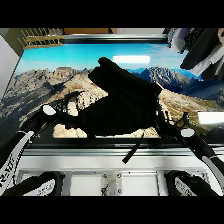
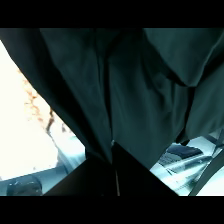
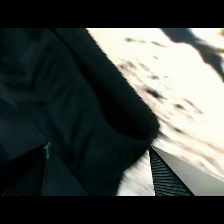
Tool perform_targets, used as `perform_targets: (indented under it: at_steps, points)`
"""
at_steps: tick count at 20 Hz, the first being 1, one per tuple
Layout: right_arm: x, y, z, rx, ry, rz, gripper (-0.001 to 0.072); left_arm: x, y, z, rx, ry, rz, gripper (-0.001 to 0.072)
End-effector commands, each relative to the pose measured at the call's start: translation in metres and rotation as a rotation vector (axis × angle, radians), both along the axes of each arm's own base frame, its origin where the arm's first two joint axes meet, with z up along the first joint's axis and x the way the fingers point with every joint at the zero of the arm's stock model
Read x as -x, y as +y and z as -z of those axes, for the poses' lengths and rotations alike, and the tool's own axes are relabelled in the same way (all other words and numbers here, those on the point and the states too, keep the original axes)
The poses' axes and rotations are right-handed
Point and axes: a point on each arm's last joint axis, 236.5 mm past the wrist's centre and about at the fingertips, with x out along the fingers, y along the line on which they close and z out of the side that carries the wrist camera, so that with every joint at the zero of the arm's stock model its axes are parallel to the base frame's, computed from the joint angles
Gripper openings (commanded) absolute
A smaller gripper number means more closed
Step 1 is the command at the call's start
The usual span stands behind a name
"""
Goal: Fold the clothes and pants, and hang the long-sleeved shirts on hangers.
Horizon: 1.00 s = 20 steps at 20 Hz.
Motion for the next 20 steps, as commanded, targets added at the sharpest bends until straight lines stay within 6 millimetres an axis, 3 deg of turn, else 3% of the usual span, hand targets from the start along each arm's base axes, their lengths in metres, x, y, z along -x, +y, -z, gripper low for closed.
perform_targets:
  at_steps: [1,6,7,8,11,15,17,18,20]
  points:
    - [-0.013,-0.002,0.005,0.040,-0.023,0.034,0.0712,-0.001,0.003,0.000,0.001,0.001,-0.008,0.0008]
    - [-0.027,0.008,0.007,0.052,-0.019,-0.010,0.0701,-0.001,0.003,0.000,0.001,0.001,-0.008,0.0008]
    - [-0.028,0.010,0.009,0.052,-0.013,-0.020,0.0598,-0.001,0.003,0.000,0.001,0.001,-0.008,0.0008]
    - [-0.029,0.012,0.010,0.056,-0.011,-0.032,0.0394,-0.001,0.003,0.000,0.001,0.001,-0.008,0.0008]
    - [-0.033,0.012,0.008,0.117,-0.044,-0.111,0.0027,-0.001,0.003,0.000,0.001,0.001,-0.008,0.0008]
    - [-0.048,0.016,-0.015,0.163,-0.113,-0.201,0.0029,-0.007,0.006,-0.007,0.001,-0.023,-0.022,0.0008]
    - [-0.061,0.019,-0.052,0.204,-0.178,-0.316,0.0028,-0.028,0.017,-0.038,-0.002,-0.112,-0.050,0.0007]
    - [-0.069,0.018,-0.080,0.247,-0.222,-0.387,0.0028,-0.043,0.023,-0.071,0.008,-0.195,-0.065,0.0007]
    - [-0.079,0.015,-0.152,0.326,-0.320,-0.500,0.0028,-0.069,0.034,-0.161,0.018,-0.412,-0.080,0.0007]
